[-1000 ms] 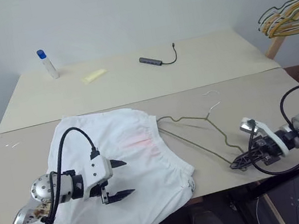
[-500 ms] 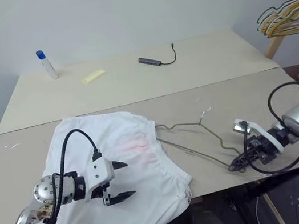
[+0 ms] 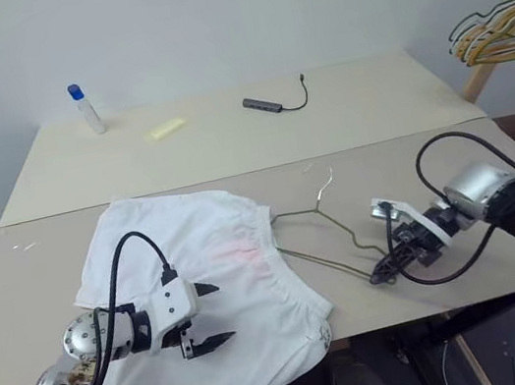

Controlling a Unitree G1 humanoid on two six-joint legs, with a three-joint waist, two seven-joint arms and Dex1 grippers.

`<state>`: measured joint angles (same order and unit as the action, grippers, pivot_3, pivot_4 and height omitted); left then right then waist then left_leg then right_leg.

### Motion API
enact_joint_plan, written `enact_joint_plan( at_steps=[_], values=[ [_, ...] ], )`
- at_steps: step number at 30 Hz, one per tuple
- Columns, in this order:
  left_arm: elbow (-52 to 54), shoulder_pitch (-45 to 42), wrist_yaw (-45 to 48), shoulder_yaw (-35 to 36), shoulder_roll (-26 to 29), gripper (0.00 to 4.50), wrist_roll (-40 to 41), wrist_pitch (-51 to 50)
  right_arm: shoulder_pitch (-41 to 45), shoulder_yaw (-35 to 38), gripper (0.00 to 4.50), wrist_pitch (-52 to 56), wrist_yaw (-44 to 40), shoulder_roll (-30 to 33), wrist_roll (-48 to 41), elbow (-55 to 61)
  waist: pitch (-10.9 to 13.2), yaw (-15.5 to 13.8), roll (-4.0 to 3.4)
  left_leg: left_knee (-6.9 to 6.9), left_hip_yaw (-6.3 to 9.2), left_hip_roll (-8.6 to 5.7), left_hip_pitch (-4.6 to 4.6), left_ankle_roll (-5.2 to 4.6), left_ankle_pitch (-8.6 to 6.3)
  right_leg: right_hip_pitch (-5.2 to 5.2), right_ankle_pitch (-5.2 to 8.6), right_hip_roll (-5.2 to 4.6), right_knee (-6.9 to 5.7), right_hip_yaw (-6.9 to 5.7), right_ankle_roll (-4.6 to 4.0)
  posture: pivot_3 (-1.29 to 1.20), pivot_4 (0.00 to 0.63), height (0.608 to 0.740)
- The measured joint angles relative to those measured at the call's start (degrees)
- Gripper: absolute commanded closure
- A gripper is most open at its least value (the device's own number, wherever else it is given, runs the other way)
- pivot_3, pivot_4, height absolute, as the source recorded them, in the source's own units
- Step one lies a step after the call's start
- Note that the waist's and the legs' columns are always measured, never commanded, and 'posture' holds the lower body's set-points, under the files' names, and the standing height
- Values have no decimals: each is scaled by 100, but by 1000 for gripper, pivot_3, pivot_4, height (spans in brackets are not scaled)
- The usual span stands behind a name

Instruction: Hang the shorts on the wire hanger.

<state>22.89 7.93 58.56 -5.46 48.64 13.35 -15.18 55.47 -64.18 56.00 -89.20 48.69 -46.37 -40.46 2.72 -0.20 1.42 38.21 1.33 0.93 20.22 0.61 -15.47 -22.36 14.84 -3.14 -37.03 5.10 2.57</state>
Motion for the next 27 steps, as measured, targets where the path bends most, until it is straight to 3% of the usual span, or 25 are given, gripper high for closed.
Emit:
enact_joint_plan(
  at_steps=[6,14,16,23,27],
  values=[
    [99,198,-39,11,5,53,1,0,-117,594,4500,3,-1,-571,89,-950,0,-93,-2,3,0,-4,4,0,0,-1,-1,-4,-1,-2,-1,121,0,740],
    [75,79,-30,-16,12,53,-18,6,-491,2463,4500,-355,236,-616,664,-1246,-1,-129,-2,7,0,-3,3,1,0,3,0,-1,-1,-5,0,62,0,740],
    [2,-58,-23,-62,12,53,-83,9,-697,2992,4500,-499,592,-764,808,-1062,-2,-88,-4,7,-2,-3,4,1,0,2,-1,-1,-3,-2,-1,41,0,740],
    [-397,-591,68,123,-43,53,49,72,-1711,4289,4500,-975,2068,-914,1272,1235,-2,20,-6,7,-1,-3,10,1,0,-2,0,-1,-2,-1,0,6,0,740],
    [-481,-1830,26,920,-137,53,791,-145,-1805,4954,4500,-467,2722,-1063,1139,2401,-1,57,-3,16,13,-1,20,2,1,-2,-1,1,-3,-15,0,-2,0,740]
  ],
)
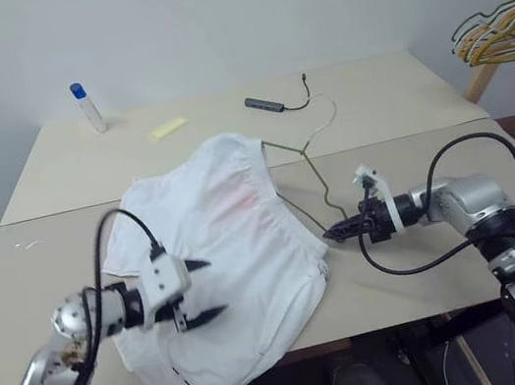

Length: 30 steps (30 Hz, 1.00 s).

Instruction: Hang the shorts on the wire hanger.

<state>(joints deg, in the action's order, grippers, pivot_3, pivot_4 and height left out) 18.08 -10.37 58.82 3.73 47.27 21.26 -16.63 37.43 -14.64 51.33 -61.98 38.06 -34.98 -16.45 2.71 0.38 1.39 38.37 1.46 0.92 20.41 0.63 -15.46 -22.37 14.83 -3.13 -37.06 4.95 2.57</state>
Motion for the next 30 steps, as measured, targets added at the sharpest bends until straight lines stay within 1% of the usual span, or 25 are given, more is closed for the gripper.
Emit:
enact_joint_plan(
  at_steps=[2,5,8,11,14,16,17,18,19,21,22,24,30],
  values=[
    [-51,-548,-17,348,28,53,286,-82,65,121,4500,177,188,16,8,428,-1,39,-1,-1,-1,-3,2,0,-1,1,1,-4,5,1,2,-5,0,740],
    [-479,-1420,144,544,159,53,599,-120,85,58,4500,323,482,160,313,1061,0,66,0,5,-1,-7,22,-1,-1,-14,1,-6,5,0,5,-10,0,740],
    [-1027,-2206,583,685,647,53,617,-39,152,-76,4500,416,563,237,525,1486,-1,153,2,8,-1,-8,38,-1,-1,-32,0,-5,3,0,5,-16,0,740],
    [-1644,-2662,1180,617,774,53,604,200,261,-156,4500,426,620,214,721,1572,-1,217,1,8,-1,-7,38,-1,0,-32,0,-4,2,-1,4,-13,0,740],
    [-2696,-3176,2065,160,957,53,294,721,264,-418,4500,399,621,87,915,1766,-1,254,1,10,1,-4,39,-1,0,-36,0,4,-3,-3,3,-9,0,740],
    [-3196,-3457,2420,-79,975,53,20,1074,246,-596,4500,382,598,13,1008,1878,-1,262,1,12,2,-4,50,-1,0,-47,0,3,-4,-3,3,-8,0,740],
    [-3488,-3656,2540,-230,936,53,-118,1214,241,-655,4500,373,604,-2,1069,1919,-1,262,2,26,5,-5,68,-1,0,-60,0,3,-8,-5,3,-7,0,740],
    [-3996,-4004,2698,-391,820,53,-298,1363,247,-756,4500,359,631,-59,1182,1971,-1,255,2,44,10,-5,90,-1,0,-74,-2,3,-14,-11,2,-8,0,740],
    [-4138,-4088,2744,-430,788,53,-336,1388,250,-792,4500,356,641,-83,1209,1984,-1,252,2,46,12,-5,93,-1,0,-75,-2,3,-14,-13,2,-11,0,740],
    [-4804,-4582,3150,-775,663,53,-397,1491,273,-1009,4500,342,703,-224,1367,2151,-1,244,2,52,13,-6,103,-2,-1,-81,-1,2,-12,-15,4,-14,0,740],
    [-4911,-4665,3227,-903,664,53,-390,1520,279,-1053,4500,340,709,-271,1398,2192,-1,245,2,53,14,-6,109,-2,-1,-84,-1,1,-11,-15,5,-15,0,740],
    [-5176,-4833,3320,-1378,690,53,-324,1620,280,-1148,4500,340,725,-317,1469,2287,-1,246,2,54,15,-7,110,-4,-2,-86,0,-2,-13,-15,5,-26,0,740],
    [-5768,-5035,3346,-2543,777,53,-293,2072,279,-1211,4500,341,760,-333,1678,2484,-1,290,2,58,21,-5,111,-4,-2,-88,0,1,-21,-17,5,-48,0,740]
  ],
)
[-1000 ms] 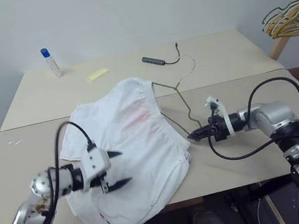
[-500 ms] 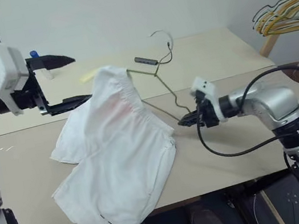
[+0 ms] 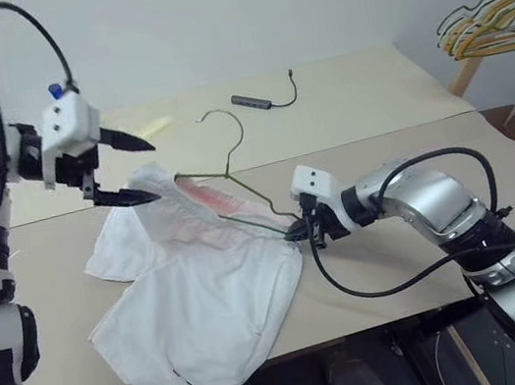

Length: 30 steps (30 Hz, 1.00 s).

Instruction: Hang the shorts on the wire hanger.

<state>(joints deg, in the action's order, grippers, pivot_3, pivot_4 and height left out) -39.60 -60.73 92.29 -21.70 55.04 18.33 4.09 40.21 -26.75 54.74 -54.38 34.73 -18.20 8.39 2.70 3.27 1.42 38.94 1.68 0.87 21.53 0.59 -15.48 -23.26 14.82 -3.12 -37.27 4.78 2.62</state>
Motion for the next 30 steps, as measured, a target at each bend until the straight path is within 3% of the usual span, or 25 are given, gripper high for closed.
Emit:
enact_joint_plan(
  at_steps=[4,15,18,24,30],
  values=[
    [-269,-156,1,-494,6,914,127,213,-7,-12,4500,32,7,-4,18,204,0,67,0,3,5,-1,5,0,0,0,0,-1,1,-3,1,-63,0,740],
    [-624,-304,3,-1015,-141,4413,312,388,-81,-11,4500,76,107,29,131,363,0,112,0,4,8,-1,8,0,0,-1,1,-2,2,-5,1,-79,0,740],
    [-632,-303,3,-1088,-163,4484,324,506,-141,22,4500,-41,125,66,194,364,0,113,0,4,11,0,9,0,0,-1,0,-1,2,-8,1,-79,0,740],
    [-804,-264,3,-760,-304,4484,67,950,-636,76,4500,-1790,310,-38,906,150,-2,122,4,9,9,-1,12,0,0,-2,0,-1,0,-8,1,-72,0,740],
    [-802,-189,2,-432,-197,4500,-17,970,-729,362,2588,-2342,476,-390,1016,-102,-3,230,4,10,16,-4,10,0,0,-4,0,-4,-17,-9,1,-53,0,740]
  ],
)
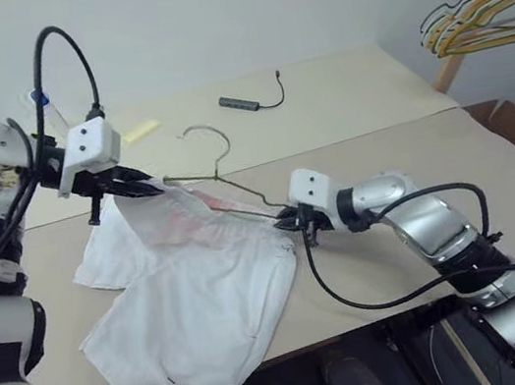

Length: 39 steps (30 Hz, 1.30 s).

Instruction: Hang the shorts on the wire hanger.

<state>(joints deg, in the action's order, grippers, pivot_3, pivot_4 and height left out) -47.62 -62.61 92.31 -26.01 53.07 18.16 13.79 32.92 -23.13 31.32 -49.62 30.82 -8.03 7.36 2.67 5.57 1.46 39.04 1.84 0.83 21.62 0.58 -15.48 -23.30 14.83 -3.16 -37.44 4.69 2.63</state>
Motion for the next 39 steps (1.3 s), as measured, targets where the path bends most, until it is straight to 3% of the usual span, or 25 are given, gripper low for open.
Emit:
enact_joint_plan(
  at_steps=[6,11,15,23,27,35,39],
  values=[
    [-232,176,-12,540,-128,4500,-286,14,-201,666,499,-69,15,254,-83,-157,0,-24,0,3,6,-2,-2,0,0,1,0,-1,-8,-5,0,-48,0,740],
    [-340,302,-19,924,-189,4500,-534,13,-461,1647,499,702,-12,473,-684,-327,-1,-15,2,2,10,-1,-3,0,0,1,0,0,-14,-7,-1,-50,0,740],
    [-337,338,-11,1217,-206,4500,-661,-3,-813,1919,499,1414,-151,421,-1258,-285,-2,10,2,1,10,-1,-8,0,0,2,0,1,-18,-5,-1,-40,0,740],
    [-249,453,-3,1469,-198,4500,-836,-15,-910,1541,499,2311,402,-1321,-1861,-270,-2,1,3,-4,33,0,-22,0,1,6,0,10,-43,-4,-2,-13,0,740],
    [-114,514,-3,1542,-126,4500,-868,-114,-816,1430,1714,2388,739,-1629,-1825,-559,-4,-54,6,-1,42,-11,-12,1,1,8,0,-5,-49,-19,-2,1,0,740],
    [82,640,-2,1672,-89,4500,-868,-245,-790,1246,4493,2141,937,-1543,-1464,-957,-5,-145,7,0,67,-8,-10,4,4,8,0,-2,-49,-51,-3,7,0,740],
    [106,651,-2,1726,-89,4500,-896,-253,-779,1237,4493,2031,974,-1552,-1401,-1059,-5,-150,7,0,76,-8,-11,7,6,8,0,0,-52,-56,-3,3,0,740]
  ],
)
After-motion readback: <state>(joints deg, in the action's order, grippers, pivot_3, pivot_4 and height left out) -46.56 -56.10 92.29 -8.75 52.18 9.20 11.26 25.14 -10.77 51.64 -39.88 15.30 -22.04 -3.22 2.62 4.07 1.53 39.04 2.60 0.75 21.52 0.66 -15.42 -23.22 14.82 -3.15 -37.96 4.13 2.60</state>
